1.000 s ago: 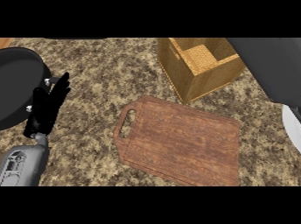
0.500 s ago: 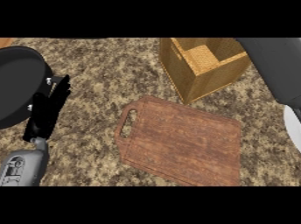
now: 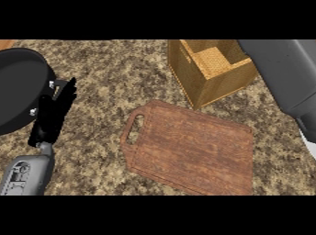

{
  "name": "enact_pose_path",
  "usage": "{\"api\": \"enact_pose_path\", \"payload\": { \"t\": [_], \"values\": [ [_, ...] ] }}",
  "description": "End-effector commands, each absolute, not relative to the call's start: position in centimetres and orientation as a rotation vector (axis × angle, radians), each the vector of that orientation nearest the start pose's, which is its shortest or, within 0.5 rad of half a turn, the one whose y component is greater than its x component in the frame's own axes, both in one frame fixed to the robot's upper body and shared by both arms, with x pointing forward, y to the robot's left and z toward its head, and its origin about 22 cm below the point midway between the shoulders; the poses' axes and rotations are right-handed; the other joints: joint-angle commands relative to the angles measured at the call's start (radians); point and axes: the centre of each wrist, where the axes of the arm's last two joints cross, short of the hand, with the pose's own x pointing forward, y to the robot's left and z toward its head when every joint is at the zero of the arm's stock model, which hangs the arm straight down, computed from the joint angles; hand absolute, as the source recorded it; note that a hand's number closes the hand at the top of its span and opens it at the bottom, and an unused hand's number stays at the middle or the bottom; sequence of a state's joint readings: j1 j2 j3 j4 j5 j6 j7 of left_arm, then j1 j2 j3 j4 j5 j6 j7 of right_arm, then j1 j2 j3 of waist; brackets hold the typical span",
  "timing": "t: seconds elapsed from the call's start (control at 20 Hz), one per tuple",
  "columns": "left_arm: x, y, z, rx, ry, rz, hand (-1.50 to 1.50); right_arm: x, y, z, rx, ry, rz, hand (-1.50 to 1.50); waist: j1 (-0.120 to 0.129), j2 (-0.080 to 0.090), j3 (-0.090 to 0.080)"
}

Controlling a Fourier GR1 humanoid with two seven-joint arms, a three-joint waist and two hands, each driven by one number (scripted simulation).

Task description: Pick the bell pepper from the cutting board and place it in the basket

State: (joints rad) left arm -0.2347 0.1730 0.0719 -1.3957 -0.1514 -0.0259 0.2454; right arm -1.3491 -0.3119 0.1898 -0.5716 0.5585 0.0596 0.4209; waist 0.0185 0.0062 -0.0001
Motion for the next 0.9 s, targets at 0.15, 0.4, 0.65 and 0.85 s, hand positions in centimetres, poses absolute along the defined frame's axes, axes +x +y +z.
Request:
{"api": "enact_pose_path", "payload": {
  "t": [0.15, 0.4, 0.65, 0.85],
  "values": [
    [30.4, 26.2, 2.2, 0.249, -1.363, -0.229, 0.00, 47.0, -16.2, 21.2, -0.781, -1.427, 0.756, -1.50, -0.004, 0.001, 0.000],
    [29.1, 28.2, 3.0, 0.254, -1.356, -0.223, 0.00, 46.8, -17.1, 20.3, -0.793, -1.584, 0.564, -1.50, 0.001, -0.002, 0.001],
    [29.4, 27.3, 3.9, 0.247, -1.357, -0.214, 0.00, 46.7, -20.7, 22.8, -0.874, -1.641, 0.367, -1.50, -0.011, -0.006, 0.001],
    [30.1, 26.3, 2.4, 0.282, -1.349, -0.200, 0.00, 46.4, -23.6, 23.1, -0.874, -1.607, 0.210, -1.50, -0.026, -0.005, 0.000]
  ]
}}
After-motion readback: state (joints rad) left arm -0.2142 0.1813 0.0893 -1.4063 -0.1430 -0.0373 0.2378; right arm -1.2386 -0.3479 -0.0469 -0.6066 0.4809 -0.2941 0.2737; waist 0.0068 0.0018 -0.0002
